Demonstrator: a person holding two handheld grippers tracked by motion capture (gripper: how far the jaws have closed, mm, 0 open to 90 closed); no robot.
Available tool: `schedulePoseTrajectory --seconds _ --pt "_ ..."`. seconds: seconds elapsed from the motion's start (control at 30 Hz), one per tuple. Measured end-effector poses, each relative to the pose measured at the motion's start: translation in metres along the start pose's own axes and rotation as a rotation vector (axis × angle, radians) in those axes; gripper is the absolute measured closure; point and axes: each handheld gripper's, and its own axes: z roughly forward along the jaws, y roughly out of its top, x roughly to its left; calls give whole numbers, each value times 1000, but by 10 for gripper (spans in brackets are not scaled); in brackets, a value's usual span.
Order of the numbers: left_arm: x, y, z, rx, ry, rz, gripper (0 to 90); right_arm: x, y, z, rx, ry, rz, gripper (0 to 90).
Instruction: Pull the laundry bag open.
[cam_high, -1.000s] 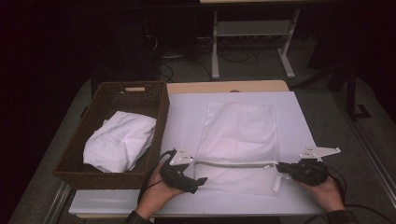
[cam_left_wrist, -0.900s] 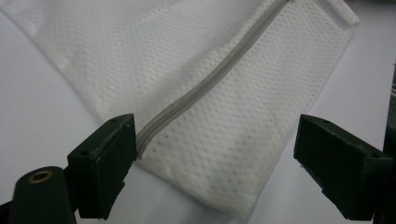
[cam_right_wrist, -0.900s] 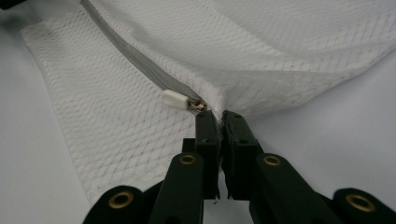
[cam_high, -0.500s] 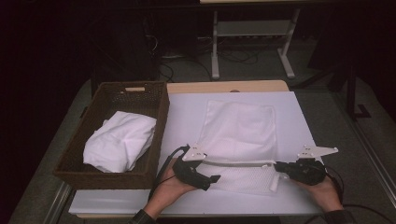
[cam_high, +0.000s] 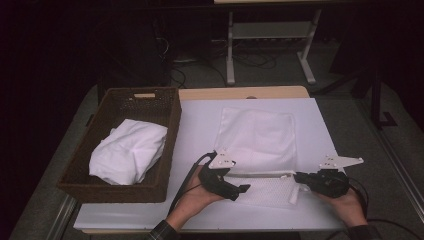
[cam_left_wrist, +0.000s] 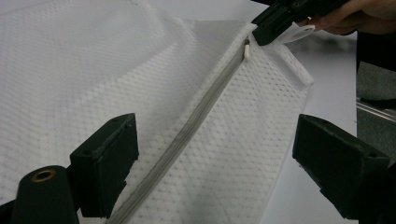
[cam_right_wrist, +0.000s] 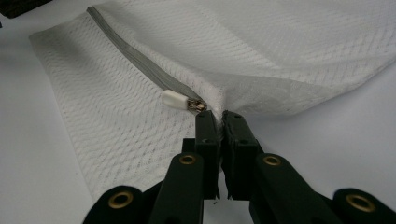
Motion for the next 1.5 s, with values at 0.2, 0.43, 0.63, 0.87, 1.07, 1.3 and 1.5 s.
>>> schedulePoseTrajectory --seconds 0.2,0.43,0.63,0.87,1.07,1.3,1.5 --pt "-7 5 8 -14 -18 7 142 1 1 0 2 -2 -4 852" --pt "-15 12 20 -17 -51 21 164 2 2 0 -7 -1 -7 852" --pt "-22 18 34 -15 -77 44 211 2 3 -1 -12 0 -8 853" --pt "-27 24 48 -11 -96 55 261 3 3 -2 -18 3 -9 852" --pt "-28 26 53 -17 -95 57 345 4 4 -3 -30 8 -11 852" --pt "-29 27 61 -12 -115 58 483 5 4 -4 -32 13 -15 852" --pt "-30 30 66 -3 -123 53 579 6 5 -4 -38 19 -19 853"
